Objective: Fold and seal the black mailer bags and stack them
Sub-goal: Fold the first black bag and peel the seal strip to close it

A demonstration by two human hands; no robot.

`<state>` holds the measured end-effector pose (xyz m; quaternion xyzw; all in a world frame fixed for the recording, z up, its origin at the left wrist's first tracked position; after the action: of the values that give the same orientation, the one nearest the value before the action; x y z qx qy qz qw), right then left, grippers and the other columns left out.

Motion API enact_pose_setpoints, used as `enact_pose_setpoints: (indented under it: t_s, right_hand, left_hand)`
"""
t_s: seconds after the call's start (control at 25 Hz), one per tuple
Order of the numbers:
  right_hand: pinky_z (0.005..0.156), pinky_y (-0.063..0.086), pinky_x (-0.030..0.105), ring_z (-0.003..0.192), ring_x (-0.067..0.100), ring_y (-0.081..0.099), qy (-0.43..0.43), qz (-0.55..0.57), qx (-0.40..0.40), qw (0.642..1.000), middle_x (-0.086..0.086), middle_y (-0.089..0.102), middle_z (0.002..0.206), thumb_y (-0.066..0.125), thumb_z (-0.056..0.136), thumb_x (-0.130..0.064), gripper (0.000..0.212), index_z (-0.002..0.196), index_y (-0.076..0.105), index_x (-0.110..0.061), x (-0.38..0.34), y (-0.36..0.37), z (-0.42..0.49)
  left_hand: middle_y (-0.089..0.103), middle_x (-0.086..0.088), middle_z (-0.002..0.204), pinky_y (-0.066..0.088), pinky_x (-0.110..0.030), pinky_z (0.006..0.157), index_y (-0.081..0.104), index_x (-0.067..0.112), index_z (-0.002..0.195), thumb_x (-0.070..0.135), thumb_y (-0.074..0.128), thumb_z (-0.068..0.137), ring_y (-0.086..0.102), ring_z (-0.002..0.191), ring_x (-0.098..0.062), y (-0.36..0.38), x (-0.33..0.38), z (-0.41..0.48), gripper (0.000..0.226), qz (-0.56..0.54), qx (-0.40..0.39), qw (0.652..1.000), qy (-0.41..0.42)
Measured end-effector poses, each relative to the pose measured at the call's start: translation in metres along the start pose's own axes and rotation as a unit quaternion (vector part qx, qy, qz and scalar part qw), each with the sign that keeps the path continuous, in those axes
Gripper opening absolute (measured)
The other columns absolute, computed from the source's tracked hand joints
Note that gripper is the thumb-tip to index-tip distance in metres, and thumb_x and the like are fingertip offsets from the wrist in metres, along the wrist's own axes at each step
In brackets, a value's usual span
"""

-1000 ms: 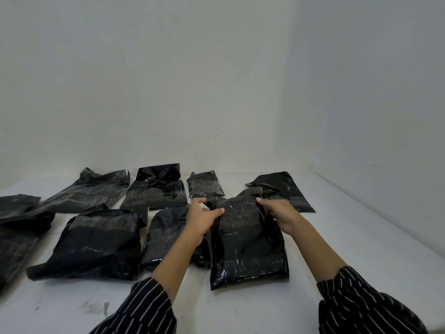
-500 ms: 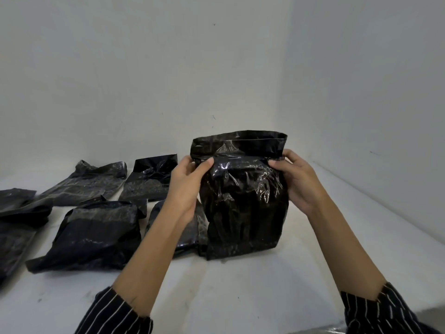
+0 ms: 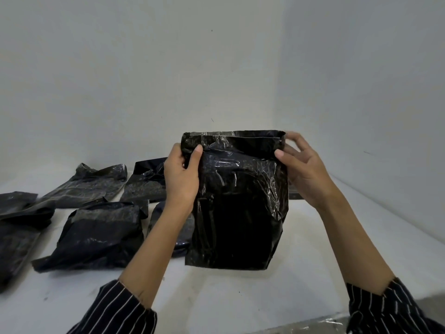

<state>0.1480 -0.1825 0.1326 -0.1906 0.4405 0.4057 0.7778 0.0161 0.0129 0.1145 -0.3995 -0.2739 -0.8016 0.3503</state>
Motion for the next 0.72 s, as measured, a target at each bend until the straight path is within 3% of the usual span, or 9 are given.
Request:
enact_pose_setpoints:
  t_s: [0.08, 0.2, 0.32, 0.4, 0.56, 0.64, 0.72]
  right_hand:
    - [0.093, 0.050, 0.036, 0.112, 0.025, 0.059, -0.019, -0.079, -0.026, 0.996, 0.012, 0.060, 0.121, 0.070, 0.081, -0.022, 0.049, 0.125, 0.050, -0.027, -0.013, 0.004, 0.001]
    - [0.082, 0.050, 0.026, 0.089, 0.016, 0.063, -0.016, -0.190, -0.082, 0.978, 0.004, 0.062, 0.098, 0.063, 0.083, -0.013, 0.023, 0.105, 0.055, -0.009, -0.034, 0.011, 0.008]
    - [0.077, 0.049, 0.031, 0.077, 0.019, 0.058, 0.019, -0.305, -0.128, 0.943, 0.013, 0.060, 0.083, 0.064, 0.085, -0.015, 0.018, 0.087, 0.055, 0.000, -0.041, 0.013, 0.018]
    - [0.076, 0.052, 0.034, 0.073, 0.018, 0.059, 0.032, -0.344, -0.132, 0.929, 0.012, 0.061, 0.081, 0.060, 0.090, -0.013, 0.016, 0.086, 0.054, 0.001, -0.041, 0.012, 0.023]
    - [0.066, 0.052, 0.031, 0.068, 0.020, 0.058, 0.013, -0.280, -0.066, 0.958, 0.012, 0.061, 0.079, 0.050, 0.096, -0.021, 0.018, 0.092, 0.049, -0.004, -0.031, 0.012, 0.022]
    - [0.066, 0.050, 0.029, 0.070, 0.021, 0.056, 0.039, -0.221, -0.022, 0.974, 0.012, 0.063, 0.082, 0.048, 0.097, -0.031, 0.020, 0.098, 0.046, -0.010, -0.014, 0.007, 0.016]
    - [0.068, 0.049, 0.024, 0.069, 0.014, 0.059, 0.089, -0.174, 0.020, 0.981, 0.000, 0.068, 0.082, 0.049, 0.093, -0.040, 0.029, 0.110, 0.049, -0.016, 0.000, 0.003, 0.008]
  left_hand:
    - [0.060, -0.014, 0.085, 0.051, -0.047, 0.077, 0.054, 0.017, 0.084, 0.026, 0.054, 0.095, 0.055, 0.077, -0.021, -0.001, 0.003, 0.001, 0.014, 0.025, 0.009, 1.000, 0.017]
    - [0.056, -0.011, 0.075, 0.048, -0.040, 0.065, 0.053, 0.009, 0.085, 0.028, 0.050, 0.096, 0.051, 0.068, -0.013, -0.003, 0.008, 0.001, 0.022, 0.044, 0.006, 0.998, 0.043]
    - [0.036, 0.004, 0.060, 0.029, -0.018, 0.052, 0.040, 0.014, 0.070, 0.026, 0.041, 0.100, 0.031, 0.053, -0.005, -0.004, 0.015, 0.001, 0.032, 0.112, 0.008, 0.991, 0.077]
    - [0.029, 0.004, 0.059, 0.026, -0.019, 0.049, 0.034, 0.013, 0.068, 0.025, 0.038, 0.101, 0.024, 0.053, -0.008, -0.004, 0.018, -0.001, 0.035, 0.162, 0.011, 0.982, 0.095]
    - [0.029, 0.004, 0.058, 0.024, -0.022, 0.049, 0.032, 0.015, 0.066, 0.025, 0.038, 0.101, 0.024, 0.053, -0.011, -0.005, 0.008, -0.002, 0.037, 0.178, 0.019, 0.981, 0.076]
    - [0.030, 0.004, 0.059, 0.023, -0.022, 0.050, 0.032, 0.016, 0.063, 0.026, 0.038, 0.101, 0.025, 0.054, -0.010, -0.009, -0.002, 0.000, 0.039, 0.166, 0.031, 0.985, 0.039]
    - [0.028, 0.004, 0.059, 0.021, -0.022, 0.050, 0.030, 0.016, 0.061, 0.025, 0.040, 0.101, 0.024, 0.054, -0.010, -0.015, -0.010, 0.003, 0.042, 0.149, 0.053, 0.987, 0.005]
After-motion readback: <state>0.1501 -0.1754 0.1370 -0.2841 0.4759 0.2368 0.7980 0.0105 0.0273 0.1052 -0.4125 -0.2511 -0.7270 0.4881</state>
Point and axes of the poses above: each hand's wrist, its own z-axis towards the middle knuckle, its own y-axis out of the palm, x = y × z, the point moved 9 cm from there along z, towards the middle knuckle
